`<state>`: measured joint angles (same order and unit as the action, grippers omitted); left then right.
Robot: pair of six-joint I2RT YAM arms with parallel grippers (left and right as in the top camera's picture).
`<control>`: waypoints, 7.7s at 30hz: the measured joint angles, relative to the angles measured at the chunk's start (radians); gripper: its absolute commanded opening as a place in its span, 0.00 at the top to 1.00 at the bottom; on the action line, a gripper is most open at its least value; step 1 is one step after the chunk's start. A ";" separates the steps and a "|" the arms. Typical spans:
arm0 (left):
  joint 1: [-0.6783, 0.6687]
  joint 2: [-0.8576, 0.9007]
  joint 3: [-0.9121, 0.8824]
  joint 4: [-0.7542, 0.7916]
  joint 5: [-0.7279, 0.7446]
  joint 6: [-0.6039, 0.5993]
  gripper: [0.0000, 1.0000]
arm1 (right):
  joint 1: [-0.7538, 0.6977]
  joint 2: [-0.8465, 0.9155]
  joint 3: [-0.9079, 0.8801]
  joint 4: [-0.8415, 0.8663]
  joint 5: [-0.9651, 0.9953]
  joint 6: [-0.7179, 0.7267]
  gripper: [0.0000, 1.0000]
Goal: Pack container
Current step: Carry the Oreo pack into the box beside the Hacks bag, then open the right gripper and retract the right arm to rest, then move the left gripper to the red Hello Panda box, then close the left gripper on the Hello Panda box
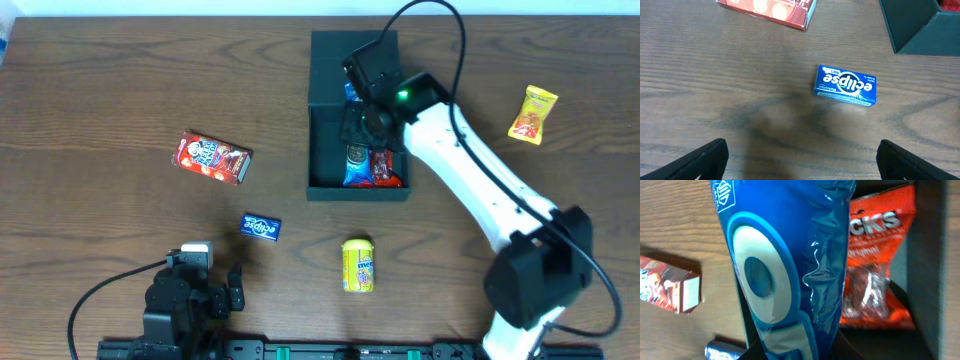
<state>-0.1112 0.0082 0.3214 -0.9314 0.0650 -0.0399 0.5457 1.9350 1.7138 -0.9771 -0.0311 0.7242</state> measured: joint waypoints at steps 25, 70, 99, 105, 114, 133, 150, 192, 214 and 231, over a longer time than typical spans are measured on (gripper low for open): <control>0.000 0.000 0.000 0.000 0.000 0.000 0.04 | 0.000 0.204 0.005 0.060 0.001 -0.021 0.82; 0.000 0.000 0.000 0.000 0.000 0.000 0.05 | 0.005 0.136 0.008 0.000 0.054 -0.091 0.01; 0.000 0.000 0.000 0.000 0.000 0.001 0.05 | 0.062 -0.734 -0.447 -0.079 0.472 -0.179 0.01; 0.000 0.000 0.000 0.000 0.001 0.001 0.05 | -0.001 -0.950 -0.686 0.008 0.477 -0.200 0.01; 0.000 0.000 0.000 0.000 0.003 0.004 0.05 | -0.321 -1.156 -0.909 0.149 0.288 -0.346 0.01; 0.000 0.000 0.000 0.000 0.003 0.008 0.05 | -0.405 -1.137 -0.983 0.094 0.166 -0.370 0.01; 0.000 0.000 -0.012 0.049 0.040 0.008 0.04 | -0.405 -1.137 -0.983 0.045 0.117 -0.370 0.01; 0.001 1.143 0.844 -0.151 0.293 -0.479 0.04 | -0.406 -1.135 -0.984 0.042 0.113 -0.370 0.01; 0.047 1.555 1.226 -0.261 0.089 -0.737 0.04 | -0.406 -1.135 -0.984 0.042 0.113 -0.370 0.01; 0.167 1.983 1.314 -0.175 0.168 -1.020 0.04 | -0.406 -1.135 -0.984 0.043 0.113 -0.370 0.01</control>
<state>0.0559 1.9907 1.6352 -1.1061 0.2333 -1.0595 0.1394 0.8005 0.7296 -0.9344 0.0814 0.3546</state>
